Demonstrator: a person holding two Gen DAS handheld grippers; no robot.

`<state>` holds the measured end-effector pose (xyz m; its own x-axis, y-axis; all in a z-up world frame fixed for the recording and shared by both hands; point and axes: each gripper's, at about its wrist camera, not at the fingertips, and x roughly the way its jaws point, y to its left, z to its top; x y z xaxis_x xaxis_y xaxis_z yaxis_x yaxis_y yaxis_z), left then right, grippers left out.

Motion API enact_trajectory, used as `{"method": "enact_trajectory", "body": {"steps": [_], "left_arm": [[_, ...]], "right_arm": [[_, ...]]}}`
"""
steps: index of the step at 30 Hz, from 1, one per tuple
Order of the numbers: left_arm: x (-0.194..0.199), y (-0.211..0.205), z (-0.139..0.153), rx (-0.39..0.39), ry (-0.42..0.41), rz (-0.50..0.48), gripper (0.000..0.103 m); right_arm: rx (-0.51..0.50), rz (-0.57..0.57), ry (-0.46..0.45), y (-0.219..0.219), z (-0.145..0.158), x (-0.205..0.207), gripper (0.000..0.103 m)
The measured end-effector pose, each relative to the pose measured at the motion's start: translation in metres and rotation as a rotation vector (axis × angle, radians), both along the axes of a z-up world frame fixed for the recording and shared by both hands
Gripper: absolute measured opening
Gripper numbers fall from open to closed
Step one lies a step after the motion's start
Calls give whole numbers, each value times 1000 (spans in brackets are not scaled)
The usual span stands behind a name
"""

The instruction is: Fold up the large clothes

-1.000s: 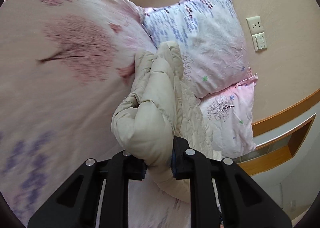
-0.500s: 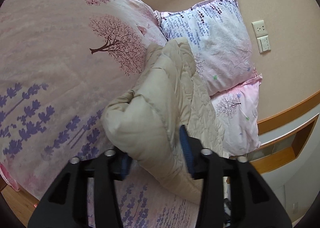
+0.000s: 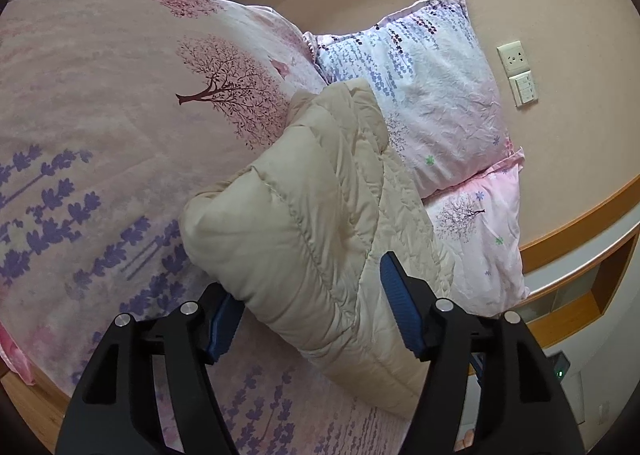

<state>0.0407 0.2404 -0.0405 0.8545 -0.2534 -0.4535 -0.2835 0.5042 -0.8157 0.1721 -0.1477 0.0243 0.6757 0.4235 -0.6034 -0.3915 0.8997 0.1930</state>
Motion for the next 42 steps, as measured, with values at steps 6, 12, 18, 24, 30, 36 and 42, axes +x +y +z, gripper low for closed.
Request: {"method": "enact_trajectory", "body": {"steps": [6, 12, 18, 24, 30, 36, 42], "left_arm": [[7, -4, 1, 23, 9, 13, 65], [15, -6, 1, 39, 16, 42, 64], [25, -8, 8, 31, -15, 33, 39], [29, -23, 51, 132, -155, -31, 32], [43, -56, 91, 188, -282, -136, 32], [52, -90, 116, 216, -385, -251, 32], [68, -130, 129, 221, -443, -413, 32]], "right_arm": [[-81, -6, 13, 33, -10, 15, 30], [-166, -22, 99, 50, -39, 33, 31], [-252, -21, 79, 62, -49, 32, 31], [-272, -27, 73, 67, -51, 32, 31], [-263, -33, 73, 65, -54, 35, 31], [-266, -35, 65, 65, -55, 38, 31], [-243, -28, 62, 64, -54, 39, 32]]}}
